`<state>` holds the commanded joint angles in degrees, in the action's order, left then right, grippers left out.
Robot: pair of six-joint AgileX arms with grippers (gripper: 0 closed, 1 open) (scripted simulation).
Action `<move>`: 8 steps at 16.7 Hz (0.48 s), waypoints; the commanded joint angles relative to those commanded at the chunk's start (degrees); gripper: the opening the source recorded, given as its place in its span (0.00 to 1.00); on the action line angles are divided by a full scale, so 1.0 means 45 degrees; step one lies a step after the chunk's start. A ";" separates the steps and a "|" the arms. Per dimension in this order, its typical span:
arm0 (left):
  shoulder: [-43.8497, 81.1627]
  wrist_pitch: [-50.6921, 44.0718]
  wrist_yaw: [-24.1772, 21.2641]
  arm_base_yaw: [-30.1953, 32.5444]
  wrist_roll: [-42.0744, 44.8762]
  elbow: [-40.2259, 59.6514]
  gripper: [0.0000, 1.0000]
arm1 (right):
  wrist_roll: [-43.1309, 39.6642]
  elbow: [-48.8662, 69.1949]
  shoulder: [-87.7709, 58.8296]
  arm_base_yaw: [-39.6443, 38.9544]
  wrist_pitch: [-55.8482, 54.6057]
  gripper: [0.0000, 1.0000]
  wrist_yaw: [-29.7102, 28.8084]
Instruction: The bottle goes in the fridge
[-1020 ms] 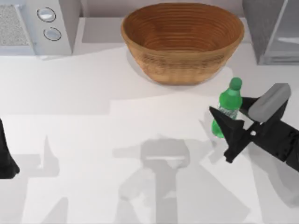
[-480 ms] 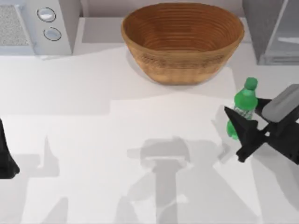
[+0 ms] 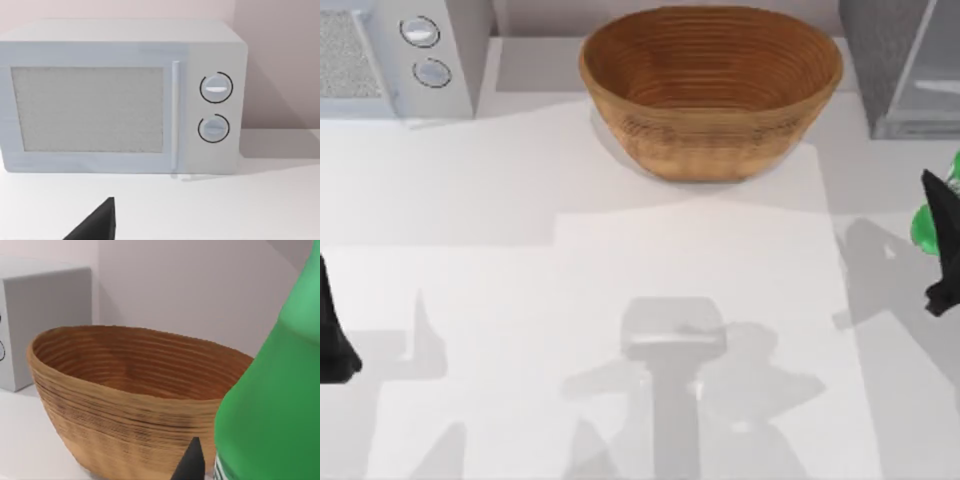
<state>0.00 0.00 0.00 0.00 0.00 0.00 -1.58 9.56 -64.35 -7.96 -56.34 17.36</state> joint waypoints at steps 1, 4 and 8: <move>0.0000 0.0000 0.0000 0.0000 0.0000 0.0000 1.00 | 0.0063 -0.0061 0.1080 0.0030 0.0511 0.01 -0.0116; 0.0000 0.0000 0.0000 0.0000 0.0000 0.0000 1.00 | 0.0168 -0.0312 0.3675 0.0079 0.1830 0.01 -0.0476; 0.0000 0.0000 0.0000 0.0000 0.0000 0.0000 1.00 | 0.0128 -0.1167 0.6519 0.0553 0.5092 0.01 -0.1456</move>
<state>0.00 0.00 0.00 0.00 0.00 0.00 -1.00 4.31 -35.02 -5.47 -33.43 10.81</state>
